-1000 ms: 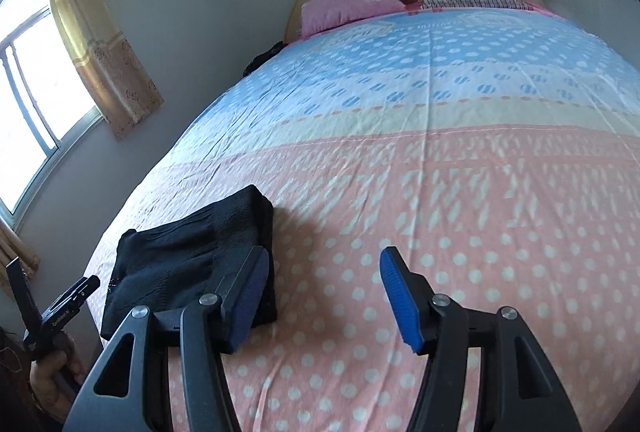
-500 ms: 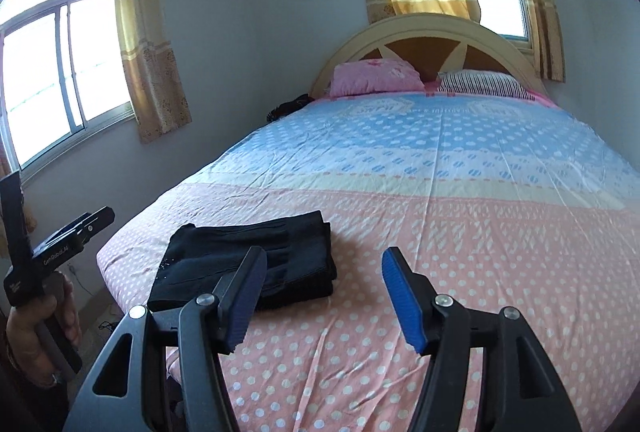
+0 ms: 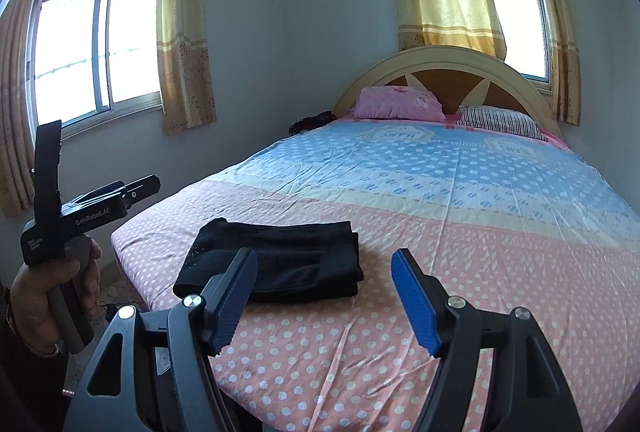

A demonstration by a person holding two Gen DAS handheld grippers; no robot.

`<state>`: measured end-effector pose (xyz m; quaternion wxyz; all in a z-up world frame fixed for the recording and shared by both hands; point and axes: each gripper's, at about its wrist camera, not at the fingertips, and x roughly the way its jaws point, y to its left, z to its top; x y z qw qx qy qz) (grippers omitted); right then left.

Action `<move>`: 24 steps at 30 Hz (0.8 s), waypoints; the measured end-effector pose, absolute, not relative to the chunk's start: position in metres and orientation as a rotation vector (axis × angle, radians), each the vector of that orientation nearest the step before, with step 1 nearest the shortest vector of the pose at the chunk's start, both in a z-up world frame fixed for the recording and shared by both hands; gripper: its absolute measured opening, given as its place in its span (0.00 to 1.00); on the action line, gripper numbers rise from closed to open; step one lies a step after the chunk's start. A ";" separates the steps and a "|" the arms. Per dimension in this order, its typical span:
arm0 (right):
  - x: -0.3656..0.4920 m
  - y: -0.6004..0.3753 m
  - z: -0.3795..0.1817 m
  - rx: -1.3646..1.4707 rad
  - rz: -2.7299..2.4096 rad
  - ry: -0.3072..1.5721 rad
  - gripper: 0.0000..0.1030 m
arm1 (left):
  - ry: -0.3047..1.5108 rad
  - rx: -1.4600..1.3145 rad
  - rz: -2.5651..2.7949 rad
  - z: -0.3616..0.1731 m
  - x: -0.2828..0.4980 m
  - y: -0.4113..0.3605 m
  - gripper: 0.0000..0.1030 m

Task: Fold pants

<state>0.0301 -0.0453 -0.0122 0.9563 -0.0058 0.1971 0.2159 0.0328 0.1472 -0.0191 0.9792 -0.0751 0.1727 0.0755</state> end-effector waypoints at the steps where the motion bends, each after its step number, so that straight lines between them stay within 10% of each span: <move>1: 0.029 -0.046 -0.013 -0.011 0.439 0.398 0.69 | 0.345 -0.150 0.152 -0.019 0.032 0.146 1.00; 24: 0.024 -0.045 -0.019 -0.013 0.429 0.392 0.69 | 0.363 -0.118 0.180 -0.019 0.034 0.135 1.00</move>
